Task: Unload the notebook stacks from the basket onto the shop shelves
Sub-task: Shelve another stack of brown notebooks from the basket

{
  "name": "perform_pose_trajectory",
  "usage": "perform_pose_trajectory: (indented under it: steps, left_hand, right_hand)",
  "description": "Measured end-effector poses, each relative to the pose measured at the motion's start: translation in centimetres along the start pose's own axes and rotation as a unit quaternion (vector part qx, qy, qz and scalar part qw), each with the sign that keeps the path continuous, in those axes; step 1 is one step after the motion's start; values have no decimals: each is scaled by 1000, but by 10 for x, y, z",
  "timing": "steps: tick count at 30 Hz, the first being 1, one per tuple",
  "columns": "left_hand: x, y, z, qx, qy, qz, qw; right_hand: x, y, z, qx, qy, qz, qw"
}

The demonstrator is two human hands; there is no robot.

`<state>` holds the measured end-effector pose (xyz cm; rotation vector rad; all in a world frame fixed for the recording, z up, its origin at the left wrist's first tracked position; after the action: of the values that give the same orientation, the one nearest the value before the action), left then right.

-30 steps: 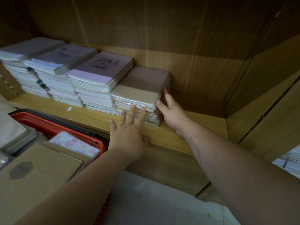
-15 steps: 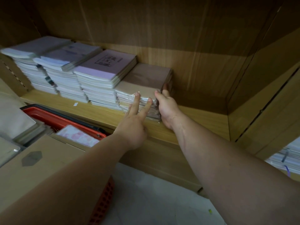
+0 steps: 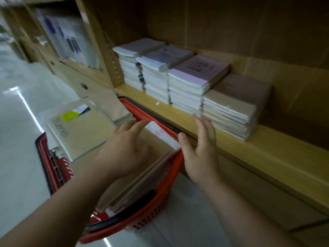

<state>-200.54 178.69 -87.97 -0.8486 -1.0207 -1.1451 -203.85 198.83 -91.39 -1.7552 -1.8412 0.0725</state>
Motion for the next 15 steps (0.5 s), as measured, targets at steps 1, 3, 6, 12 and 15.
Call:
perform_pose_trajectory:
  steps: [1, 3, 6, 12, 15]
  left_hand:
    - [9, 6, -20, 26, 0, 13, 1000]
    - [19, 22, -55, 77, -10, 22, 997]
    - [15, 34, -82, 111, -53, -14, 992]
    - [0, 24, -92, 36, -128, -18, 991]
    - [-7, 24, -96, 24, -112, -19, 993]
  right_hand:
    - [-21, 0, -4, -2, -4, -59, 998]
    - [-63, -1, -6, -29, -14, -183, 983]
    - [-92, -5, -5, -36, 60, -265, 962]
    - [-107, -15, -8, -56, 227, -310, 922]
    - [-111, -23, -7, -74, 238, -312, 917]
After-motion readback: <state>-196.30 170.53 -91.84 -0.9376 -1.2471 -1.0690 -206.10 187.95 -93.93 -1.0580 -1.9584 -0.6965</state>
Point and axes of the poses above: each hand's wrist, its own y-axis away from the middle knuckle, its own x-axis out of the back of the hand, z = x × y, the point moved 9 cm from there along -y, towards the middle knuckle, and after that the axes turned 8 degrees about x, right-handed, at the moved point
